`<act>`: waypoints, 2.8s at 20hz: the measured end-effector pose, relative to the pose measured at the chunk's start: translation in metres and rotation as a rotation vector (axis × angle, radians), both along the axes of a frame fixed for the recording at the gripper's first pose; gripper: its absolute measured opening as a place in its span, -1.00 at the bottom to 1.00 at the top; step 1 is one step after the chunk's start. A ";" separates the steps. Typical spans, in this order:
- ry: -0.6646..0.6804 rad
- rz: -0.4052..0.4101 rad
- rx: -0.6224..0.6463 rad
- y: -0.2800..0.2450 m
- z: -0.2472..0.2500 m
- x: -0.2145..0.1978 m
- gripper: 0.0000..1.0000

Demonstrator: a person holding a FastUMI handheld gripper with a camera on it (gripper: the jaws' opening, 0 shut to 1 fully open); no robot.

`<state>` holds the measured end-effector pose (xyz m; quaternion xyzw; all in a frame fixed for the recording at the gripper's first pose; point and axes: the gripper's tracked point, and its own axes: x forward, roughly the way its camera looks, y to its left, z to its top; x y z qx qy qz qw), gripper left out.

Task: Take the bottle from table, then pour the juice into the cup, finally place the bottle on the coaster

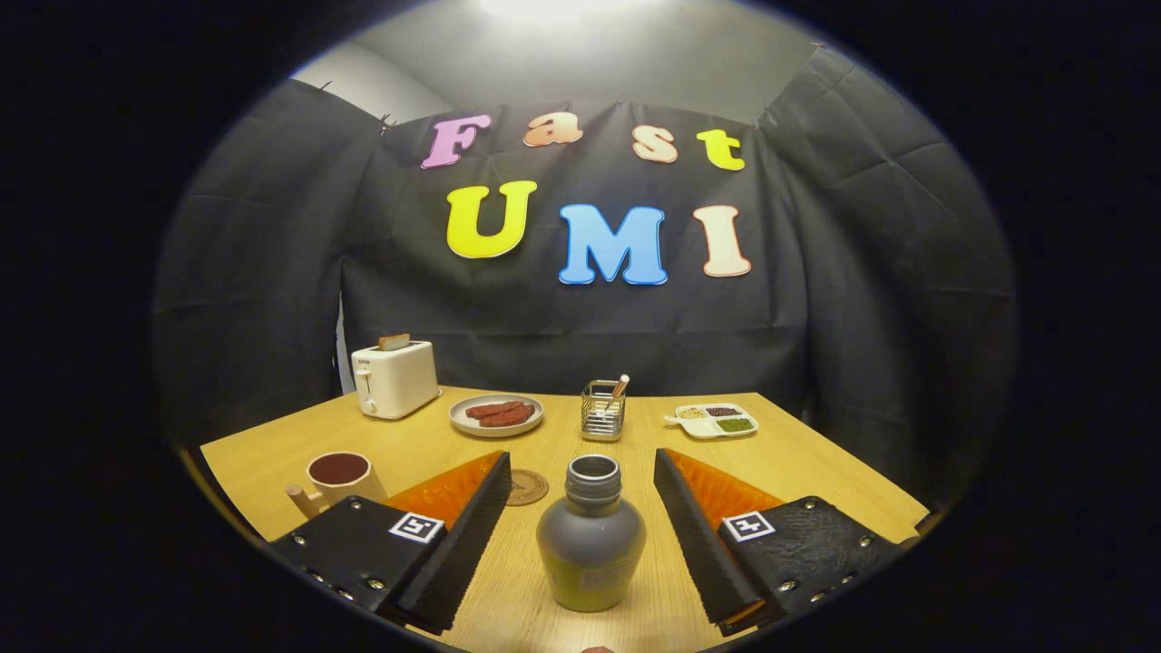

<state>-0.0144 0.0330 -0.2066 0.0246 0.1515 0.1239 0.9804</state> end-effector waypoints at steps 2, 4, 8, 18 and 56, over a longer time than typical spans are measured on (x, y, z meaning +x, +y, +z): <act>0.024 0.000 -0.006 0.000 -0.011 -0.001 0.93; 0.053 -0.002 -0.011 0.000 -0.023 -0.003 0.93; 0.112 -0.016 0.007 -0.002 -0.045 -0.007 0.93; 0.198 -0.013 -0.003 0.000 -0.084 -0.017 0.93; 0.190 0.223 -0.485 0.068 -0.058 0.004 0.44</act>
